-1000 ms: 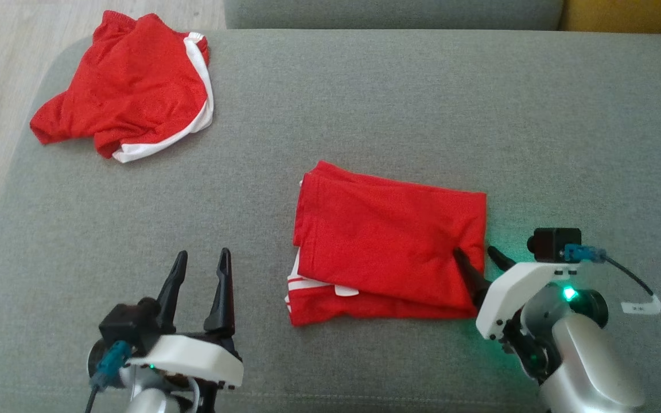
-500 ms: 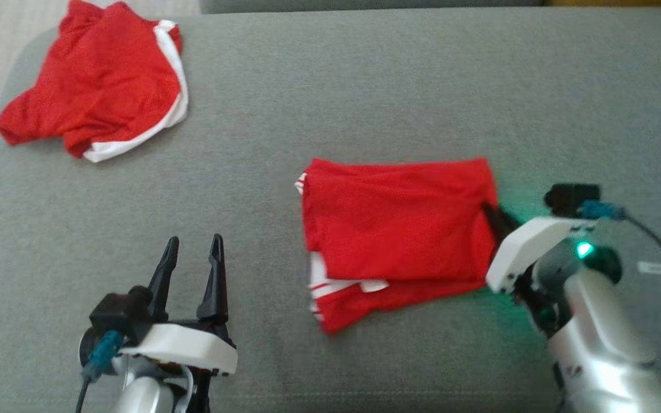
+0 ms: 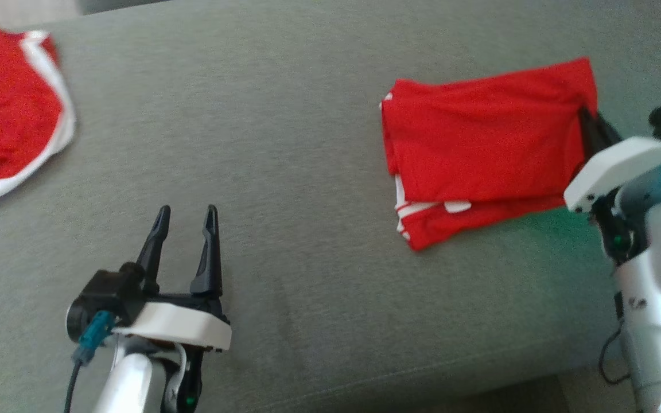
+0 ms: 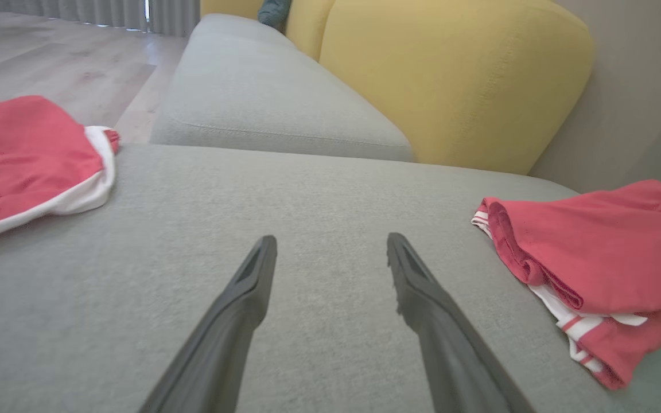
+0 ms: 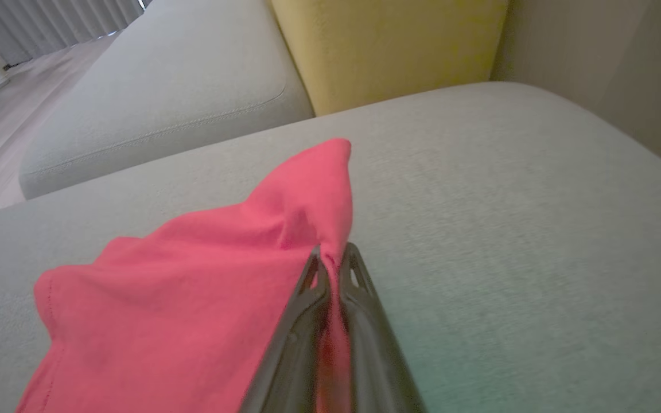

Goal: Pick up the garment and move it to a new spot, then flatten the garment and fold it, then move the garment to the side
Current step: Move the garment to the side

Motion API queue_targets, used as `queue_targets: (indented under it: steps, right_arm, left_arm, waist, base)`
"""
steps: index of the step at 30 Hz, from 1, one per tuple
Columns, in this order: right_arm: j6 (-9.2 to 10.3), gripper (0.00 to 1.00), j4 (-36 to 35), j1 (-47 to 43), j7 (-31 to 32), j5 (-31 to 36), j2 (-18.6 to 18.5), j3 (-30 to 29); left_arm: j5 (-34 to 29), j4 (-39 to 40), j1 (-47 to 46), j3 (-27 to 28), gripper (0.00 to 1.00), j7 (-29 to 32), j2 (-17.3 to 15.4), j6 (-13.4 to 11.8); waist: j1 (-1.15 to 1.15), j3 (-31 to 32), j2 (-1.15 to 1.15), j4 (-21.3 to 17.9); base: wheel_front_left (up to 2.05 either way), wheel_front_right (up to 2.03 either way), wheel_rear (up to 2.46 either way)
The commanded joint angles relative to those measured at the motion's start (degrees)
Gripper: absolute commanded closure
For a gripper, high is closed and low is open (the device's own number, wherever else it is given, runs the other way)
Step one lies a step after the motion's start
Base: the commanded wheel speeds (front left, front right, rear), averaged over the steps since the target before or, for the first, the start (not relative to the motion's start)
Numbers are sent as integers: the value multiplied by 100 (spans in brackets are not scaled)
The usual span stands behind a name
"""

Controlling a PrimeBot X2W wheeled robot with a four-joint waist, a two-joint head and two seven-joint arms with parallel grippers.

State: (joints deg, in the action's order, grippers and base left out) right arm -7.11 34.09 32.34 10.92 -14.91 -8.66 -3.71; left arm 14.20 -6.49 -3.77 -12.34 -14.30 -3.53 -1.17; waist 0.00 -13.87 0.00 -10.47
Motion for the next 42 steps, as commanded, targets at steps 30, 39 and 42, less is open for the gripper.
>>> queue_targets:
  steps: [30, 39, 42]
  right_arm:
    - [-37, 100, 1344, 2291, -769, 1315, -528, -533]
    - [-37, 100, 1896, 2780, -824, 2345, -954, -812]
    - [-37, 71, 2000, 2790, -906, 2572, -975, -926]
  left_arm:
    - [-337, 1044, -650, -21, 0, 398, -491, -54]
    - [-312, 1139, -662, -35, 0, 367, -506, -101]
    - [-300, 1133, -659, -48, 0, 344, -500, -112]
  waist:
    - [0, -911, 0, -987]
    - [0, -1035, 0, -692]
    - [0, -1054, 0, -637]
  base:
    - [0, 0, 0]
    - [0, 0, 0]
    - [0, 0, 0]
